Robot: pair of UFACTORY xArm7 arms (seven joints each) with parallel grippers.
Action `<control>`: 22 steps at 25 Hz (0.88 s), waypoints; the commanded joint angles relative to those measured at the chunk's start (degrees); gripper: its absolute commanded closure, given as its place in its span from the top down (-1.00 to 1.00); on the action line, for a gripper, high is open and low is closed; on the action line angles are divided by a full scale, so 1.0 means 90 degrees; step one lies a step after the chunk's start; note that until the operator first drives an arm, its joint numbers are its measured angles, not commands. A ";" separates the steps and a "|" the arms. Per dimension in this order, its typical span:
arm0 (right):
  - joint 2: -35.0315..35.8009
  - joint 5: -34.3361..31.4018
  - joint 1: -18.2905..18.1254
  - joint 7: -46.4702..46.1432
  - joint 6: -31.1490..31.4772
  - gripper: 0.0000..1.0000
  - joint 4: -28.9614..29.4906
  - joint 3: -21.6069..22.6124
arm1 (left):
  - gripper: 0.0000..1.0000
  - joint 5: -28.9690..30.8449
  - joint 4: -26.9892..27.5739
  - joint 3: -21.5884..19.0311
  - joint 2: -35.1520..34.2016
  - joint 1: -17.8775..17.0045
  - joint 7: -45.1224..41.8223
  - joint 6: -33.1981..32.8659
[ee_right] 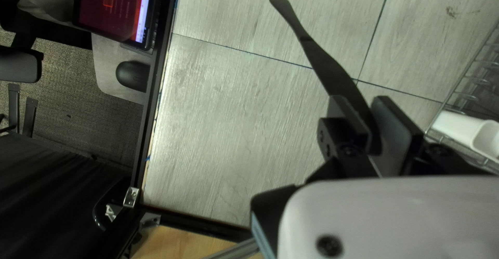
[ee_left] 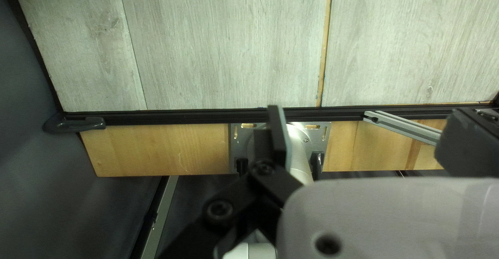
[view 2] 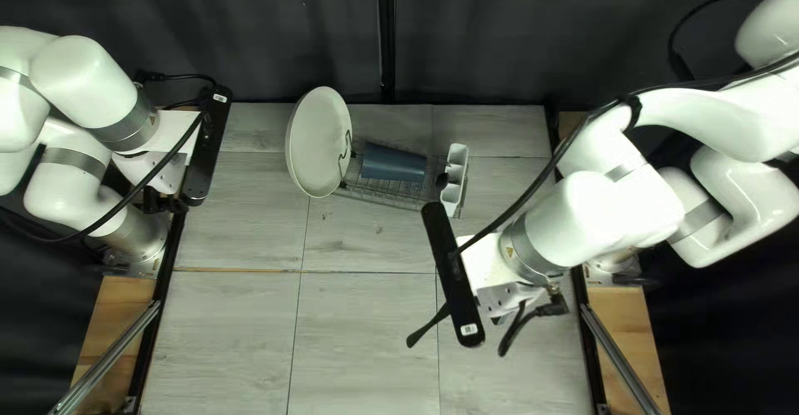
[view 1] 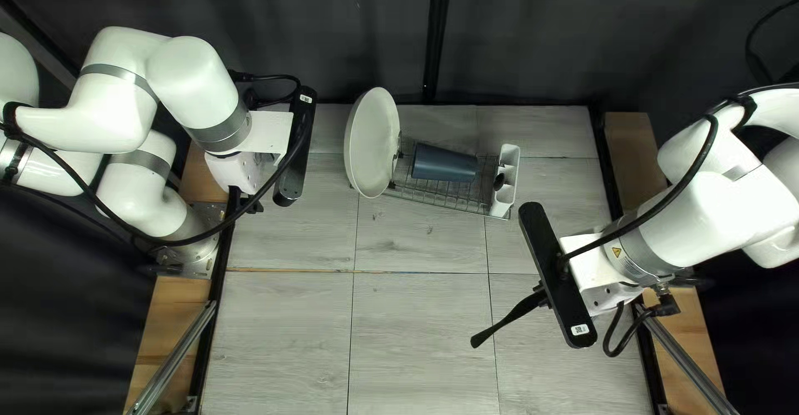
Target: Pick up and place plate onto table. Place down one fork to the left of the plate. Place spoon and knife to the right of the plate. Place cup above the knife and spoon
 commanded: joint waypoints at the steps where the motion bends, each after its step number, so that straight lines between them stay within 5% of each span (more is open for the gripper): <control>1: 0.0150 -0.0031 0.0037 0.0013 -0.0053 -1.00 0.0046 0.0062 | 1.00 0.0000 0.0000 0.0000 0.0000 0.0000 0.0000 0.0000; 9: 0.0283 0.0433 0.0501 -0.1691 -0.1157 -1.00 -0.0542 -0.0381 | 1.00 0.0000 0.0000 0.0000 0.0000 0.0000 0.0000 0.0000; 17: -0.0270 0.1633 0.1320 -0.4513 -0.2397 -1.00 -0.1817 -0.1776 | 1.00 0.0000 0.0000 0.0000 0.0000 0.0000 0.0000 0.0000; 22: -0.0270 0.1633 0.1320 -0.4513 -0.2397 -1.00 -0.1817 -0.1776 | 1.00 0.0000 0.0000 0.0000 0.0000 0.0000 0.0000 0.0000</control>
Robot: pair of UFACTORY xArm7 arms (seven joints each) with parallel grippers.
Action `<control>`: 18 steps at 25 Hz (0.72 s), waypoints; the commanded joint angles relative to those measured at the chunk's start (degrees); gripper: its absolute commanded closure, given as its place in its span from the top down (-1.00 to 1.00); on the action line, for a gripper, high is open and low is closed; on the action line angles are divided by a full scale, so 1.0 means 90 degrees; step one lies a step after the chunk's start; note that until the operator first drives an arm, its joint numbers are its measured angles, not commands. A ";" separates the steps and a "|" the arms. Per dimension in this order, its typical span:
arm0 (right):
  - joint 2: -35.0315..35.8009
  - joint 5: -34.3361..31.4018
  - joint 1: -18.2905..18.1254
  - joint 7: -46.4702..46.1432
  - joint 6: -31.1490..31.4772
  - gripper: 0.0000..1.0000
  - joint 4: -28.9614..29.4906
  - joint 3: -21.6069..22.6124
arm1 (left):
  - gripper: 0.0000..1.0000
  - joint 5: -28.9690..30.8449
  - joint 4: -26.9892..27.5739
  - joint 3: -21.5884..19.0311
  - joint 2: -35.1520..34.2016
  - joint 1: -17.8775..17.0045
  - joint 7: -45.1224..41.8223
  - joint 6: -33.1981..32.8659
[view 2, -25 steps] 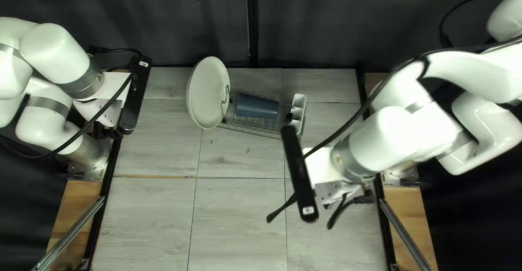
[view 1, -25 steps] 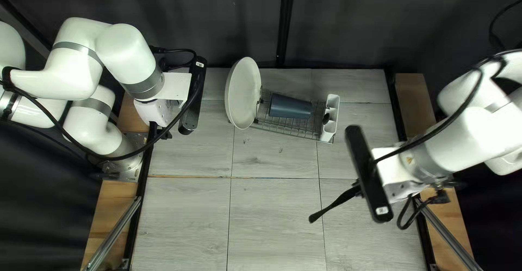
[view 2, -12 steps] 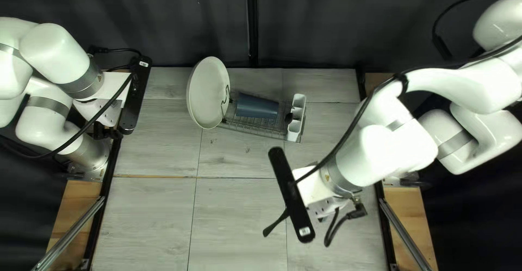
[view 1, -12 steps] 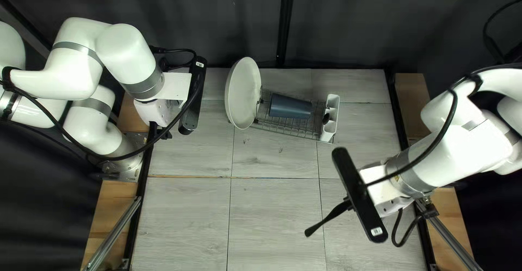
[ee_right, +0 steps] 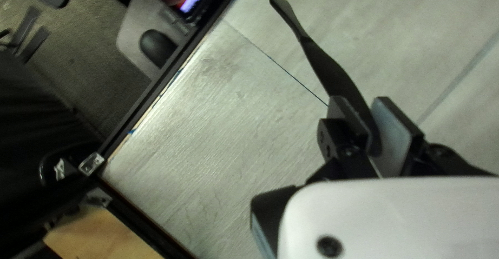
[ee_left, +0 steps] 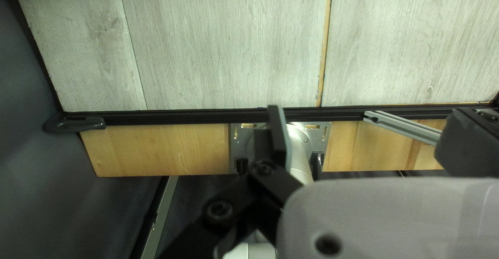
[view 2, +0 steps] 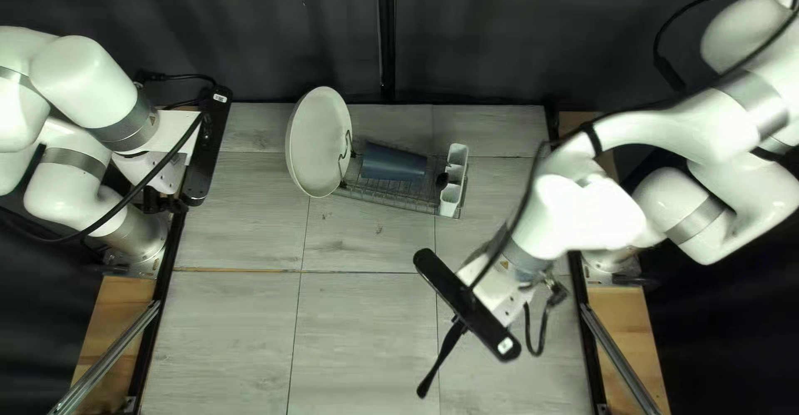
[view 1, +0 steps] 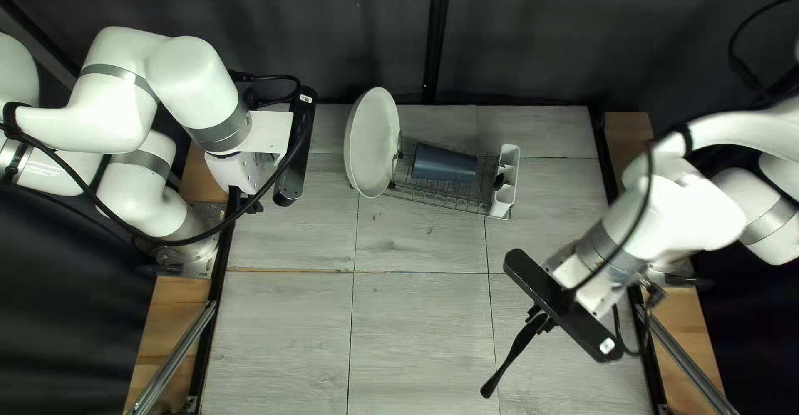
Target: Pick up and place plate onto table. Place down one fork to the left of the plate. Place spoon and knife to the right of the plate. Place cup above the knife and spoon
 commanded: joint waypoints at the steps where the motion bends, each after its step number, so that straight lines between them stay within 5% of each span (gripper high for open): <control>1: -0.0015 0.0039 0.0029 -0.0068 -0.0026 -1.00 -0.0029 -0.0049 | 1.00 0.0000 0.0000 0.0000 0.0000 0.0000 0.0000 0.0000; 4: -0.0092 0.0119 0.0199 -0.0477 -0.0039 -1.00 -0.0171 -0.0201 | 1.00 0.0000 0.0000 0.0000 0.0000 0.0000 0.0000 0.0000; 10: -0.0198 0.0599 0.0785 -0.2539 0.0074 -1.00 -0.0347 -0.1429 | 1.00 0.0000 0.0000 0.0000 0.0000 0.0000 0.0000 0.0000; 18: 0.0281 0.0961 0.1480 -0.4256 0.0518 -1.00 -0.0114 -0.2467 | 1.00 0.0000 0.0000 0.0000 0.0000 0.0000 0.0000 0.0000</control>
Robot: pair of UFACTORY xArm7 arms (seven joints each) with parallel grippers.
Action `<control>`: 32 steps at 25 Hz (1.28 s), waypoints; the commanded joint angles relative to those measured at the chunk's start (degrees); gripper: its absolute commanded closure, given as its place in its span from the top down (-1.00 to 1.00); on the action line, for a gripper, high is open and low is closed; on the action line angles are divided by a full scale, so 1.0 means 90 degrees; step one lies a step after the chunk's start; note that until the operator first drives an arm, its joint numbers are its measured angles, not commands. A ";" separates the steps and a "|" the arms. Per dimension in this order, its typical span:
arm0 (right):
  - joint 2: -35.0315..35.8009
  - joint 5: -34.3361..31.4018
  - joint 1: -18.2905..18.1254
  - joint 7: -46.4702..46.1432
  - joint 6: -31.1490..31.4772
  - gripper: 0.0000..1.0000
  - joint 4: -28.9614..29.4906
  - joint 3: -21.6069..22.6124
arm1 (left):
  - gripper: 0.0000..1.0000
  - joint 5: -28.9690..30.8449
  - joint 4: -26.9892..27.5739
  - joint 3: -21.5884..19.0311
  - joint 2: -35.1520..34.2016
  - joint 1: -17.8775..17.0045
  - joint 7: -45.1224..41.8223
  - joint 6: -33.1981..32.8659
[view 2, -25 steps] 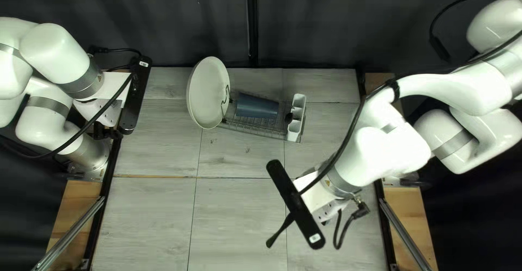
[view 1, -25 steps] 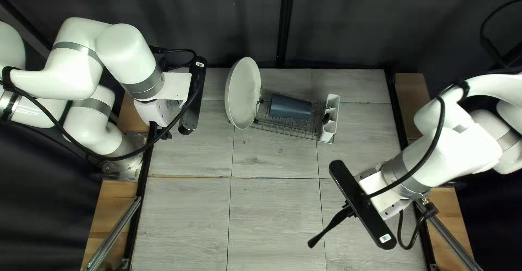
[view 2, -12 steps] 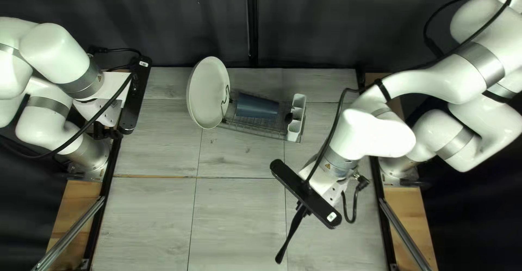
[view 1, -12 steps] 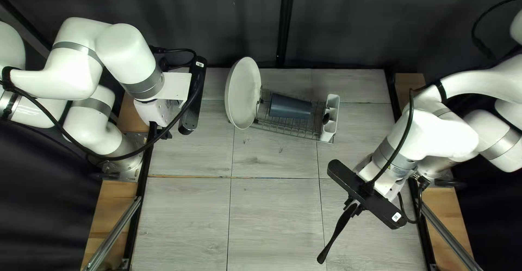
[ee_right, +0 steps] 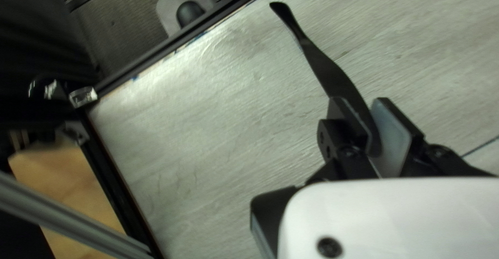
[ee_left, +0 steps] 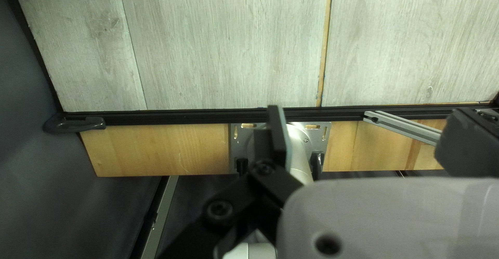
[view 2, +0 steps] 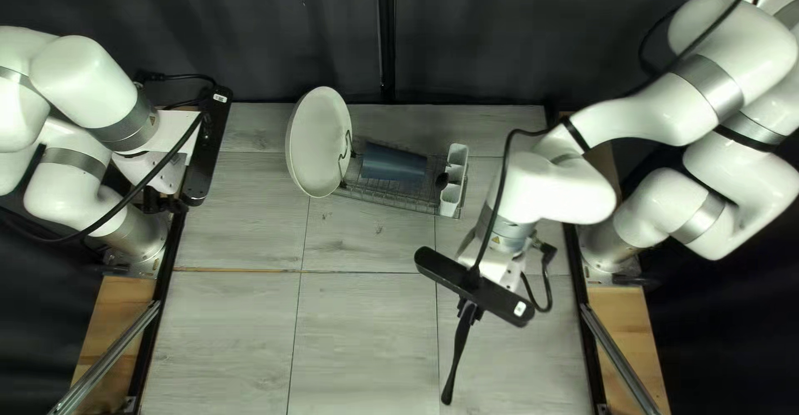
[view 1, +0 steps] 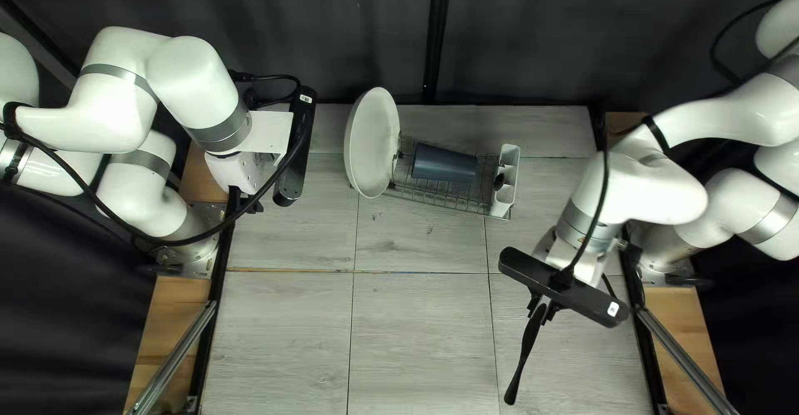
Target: Pick up and place plate onto table. Place down one fork to the left of the plate. Place spoon and knife to the right of the plate. Place cup above the knife and spoon
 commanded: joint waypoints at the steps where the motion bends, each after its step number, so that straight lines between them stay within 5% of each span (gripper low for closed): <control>1: 0.0377 0.0140 0.0382 -0.0824 0.0267 -1.00 0.0162 -0.0507 | 1.00 0.0000 0.0000 0.0000 0.0000 0.0000 0.0000 0.0000; 22: 0.1395 0.0295 0.1246 -0.4085 -0.0043 -1.00 -0.0129 -0.2144 | 1.00 0.0000 0.0000 0.0000 0.0000 0.0000 0.0000 0.0000; 32: 0.1478 0.0297 0.1258 -0.4127 -0.0091 -1.00 -0.0151 -0.2172 | 1.00 0.0000 0.0000 0.0000 0.0000 0.0000 0.0000 0.0000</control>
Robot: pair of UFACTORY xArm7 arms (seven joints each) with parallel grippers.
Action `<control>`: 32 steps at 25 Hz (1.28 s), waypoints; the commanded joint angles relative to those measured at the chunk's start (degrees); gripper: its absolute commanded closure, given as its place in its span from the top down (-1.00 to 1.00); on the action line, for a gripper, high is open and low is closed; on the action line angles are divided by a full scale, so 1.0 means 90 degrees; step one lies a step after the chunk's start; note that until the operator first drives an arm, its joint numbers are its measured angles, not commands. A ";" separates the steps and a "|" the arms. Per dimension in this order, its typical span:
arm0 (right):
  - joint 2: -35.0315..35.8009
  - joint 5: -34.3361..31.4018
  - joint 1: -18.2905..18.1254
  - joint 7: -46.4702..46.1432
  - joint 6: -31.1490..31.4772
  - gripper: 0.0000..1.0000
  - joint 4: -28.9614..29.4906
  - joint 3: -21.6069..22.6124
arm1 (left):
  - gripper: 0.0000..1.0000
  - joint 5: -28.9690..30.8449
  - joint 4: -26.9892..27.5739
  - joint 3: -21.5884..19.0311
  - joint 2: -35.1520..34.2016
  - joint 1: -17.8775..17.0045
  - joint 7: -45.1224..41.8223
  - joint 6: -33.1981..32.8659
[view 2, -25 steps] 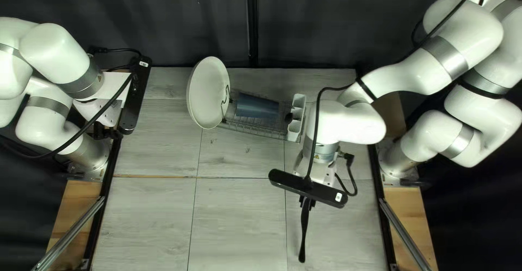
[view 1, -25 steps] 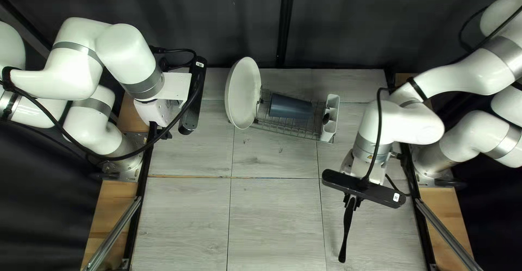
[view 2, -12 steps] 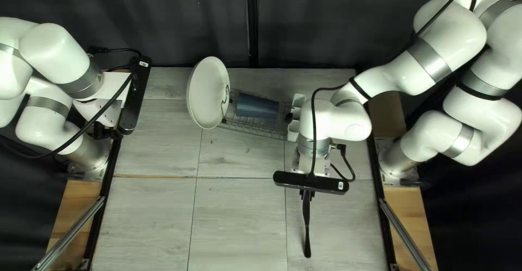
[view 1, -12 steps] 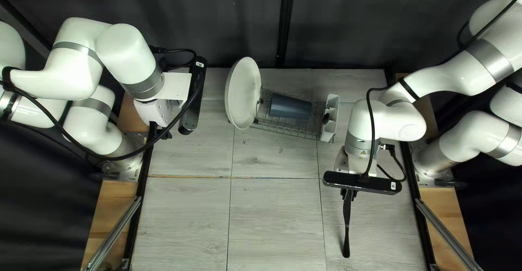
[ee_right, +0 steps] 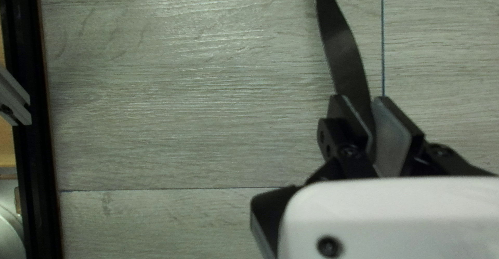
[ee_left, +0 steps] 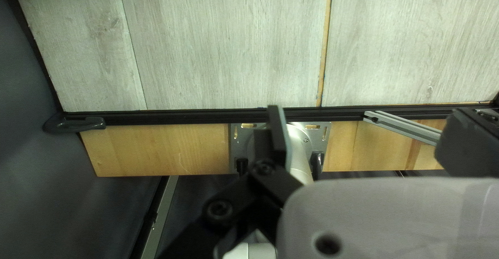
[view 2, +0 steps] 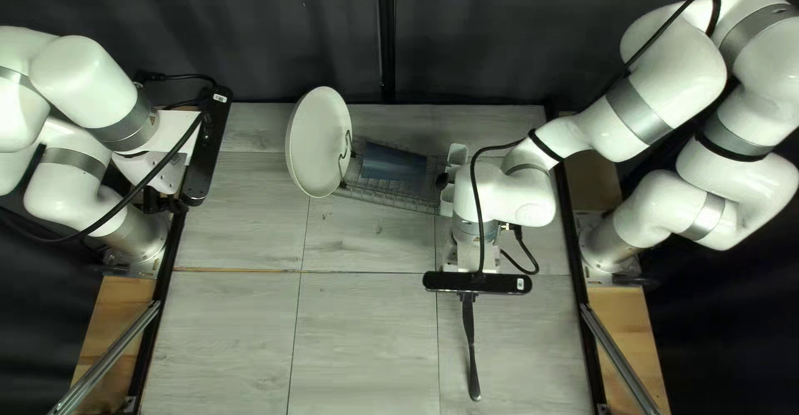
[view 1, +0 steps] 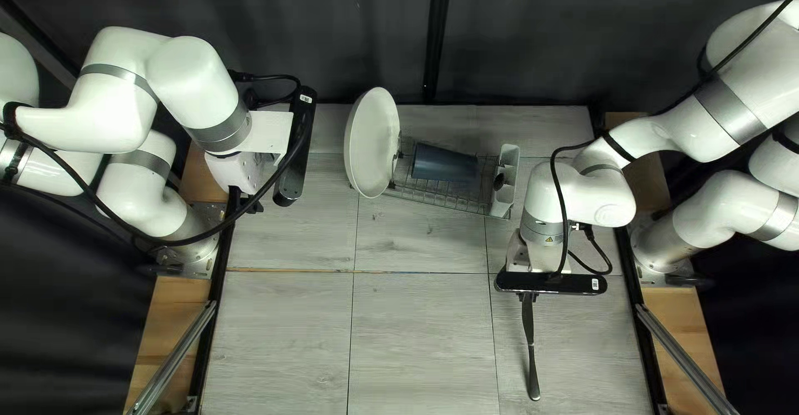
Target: Pick up and place plate onto table. Place down one fork to the left of the plate. Place spoon and knife to the right of the plate. Place cup above the knife and spoon
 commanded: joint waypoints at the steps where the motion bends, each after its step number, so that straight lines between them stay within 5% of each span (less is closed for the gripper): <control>1: 0.0001 0.0000 0.0000 -0.0001 -0.0001 -1.00 0.0000 0.0000 | 1.00 0.0000 0.0000 0.0000 0.0000 0.0000 0.0000 0.0000; 7: 0.0038 -0.0011 0.0031 -0.0017 -0.0053 -1.00 0.0016 0.0019 | 1.00 0.0000 0.0000 0.0000 0.0000 0.0000 0.0000 0.0000; 14: 0.0726 0.0386 0.0253 -0.0607 0.0063 -1.00 0.0152 -0.0562 | 1.00 0.0000 0.0000 0.0000 0.0000 0.0000 0.0000 0.0000; 24: 0.1768 0.1674 0.0494 -0.2112 0.0136 -0.99 0.0208 -0.1008 | 1.00 0.0000 0.0000 0.0000 0.0000 0.0000 0.0000 0.0000; 25: 0.1879 0.1842 0.0492 -0.2265 0.0167 -0.42 0.0218 -0.1000 | 1.00 0.0000 0.0000 0.0000 0.0000 0.0000 0.0000 0.0000; 26: 0.1924 0.1908 0.0490 -0.2318 0.0179 0.75 0.0227 -0.0992 | 1.00 0.0000 0.0000 0.0000 0.0000 0.0000 0.0000 0.0000; 27: 0.1923 0.1893 0.0491 -0.2297 0.0194 1.00 0.0249 -0.0992 | 1.00 0.0000 0.0000 0.0000 0.0000 0.0000 0.0000 0.0000; 30: 0.1311 0.0980 0.0343 -0.1548 0.0010 1.00 0.0137 -0.0913 | 1.00 0.0000 0.0000 0.0000 0.0000 0.0000 0.0000 0.0000; 32: 0.0709 0.0057 -0.0173 -0.0790 -0.0027 1.00 -0.0001 -0.0499 | 1.00 0.0000 0.0000 0.0000 0.0000 0.0000 0.0000 0.0000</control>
